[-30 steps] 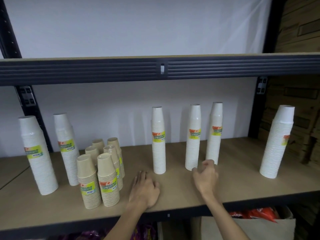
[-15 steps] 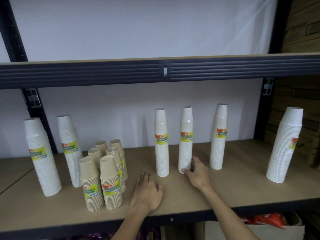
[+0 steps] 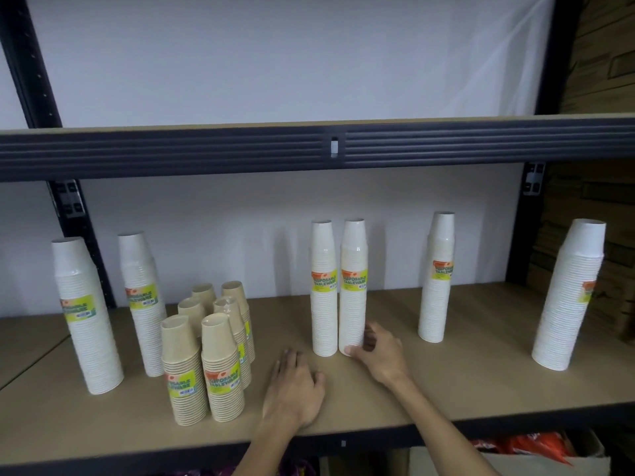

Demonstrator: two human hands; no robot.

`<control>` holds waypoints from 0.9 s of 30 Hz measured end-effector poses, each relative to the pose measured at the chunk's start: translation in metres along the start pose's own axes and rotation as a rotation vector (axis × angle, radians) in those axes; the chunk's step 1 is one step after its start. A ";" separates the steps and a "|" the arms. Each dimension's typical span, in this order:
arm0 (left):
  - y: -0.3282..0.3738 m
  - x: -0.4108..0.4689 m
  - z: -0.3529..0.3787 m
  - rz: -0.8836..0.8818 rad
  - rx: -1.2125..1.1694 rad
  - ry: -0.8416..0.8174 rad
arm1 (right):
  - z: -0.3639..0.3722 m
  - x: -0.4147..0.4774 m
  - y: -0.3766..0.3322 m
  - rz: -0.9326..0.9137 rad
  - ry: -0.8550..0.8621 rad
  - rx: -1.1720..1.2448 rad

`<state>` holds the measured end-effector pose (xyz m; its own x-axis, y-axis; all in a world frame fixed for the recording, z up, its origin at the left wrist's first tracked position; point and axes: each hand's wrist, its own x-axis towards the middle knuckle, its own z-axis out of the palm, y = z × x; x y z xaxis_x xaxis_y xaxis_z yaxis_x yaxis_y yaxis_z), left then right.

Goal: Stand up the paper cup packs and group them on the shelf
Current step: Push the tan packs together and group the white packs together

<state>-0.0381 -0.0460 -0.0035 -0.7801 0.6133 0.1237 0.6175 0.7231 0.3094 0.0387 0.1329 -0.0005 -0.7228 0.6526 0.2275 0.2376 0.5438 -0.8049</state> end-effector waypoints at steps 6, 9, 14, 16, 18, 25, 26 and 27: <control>-0.002 0.001 0.004 0.006 0.016 0.020 | 0.002 0.001 0.004 0.004 -0.030 0.003; -0.005 0.004 0.006 0.009 0.005 0.012 | -0.009 -0.007 0.005 0.031 0.013 0.091; -0.004 0.008 0.009 0.005 0.019 0.011 | -0.052 -0.016 0.031 0.095 0.628 0.192; -0.003 0.006 0.007 0.006 0.027 0.031 | -0.071 -0.005 0.046 0.175 0.663 0.152; -0.001 0.004 0.005 0.007 0.024 0.041 | -0.085 0.008 0.056 0.253 0.548 0.152; -0.002 0.004 0.004 0.012 0.036 0.002 | -0.097 0.028 0.064 0.160 0.242 0.046; -0.003 0.004 0.005 0.014 0.039 -0.006 | -0.098 0.026 0.064 0.144 0.241 0.043; -0.003 0.004 0.004 0.014 0.039 -0.014 | -0.099 0.024 0.064 0.129 0.240 0.043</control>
<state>-0.0430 -0.0445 -0.0081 -0.7698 0.6279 0.1145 0.6323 0.7258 0.2707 0.1009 0.2356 0.0075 -0.5130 0.8240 0.2406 0.2858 0.4283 -0.8573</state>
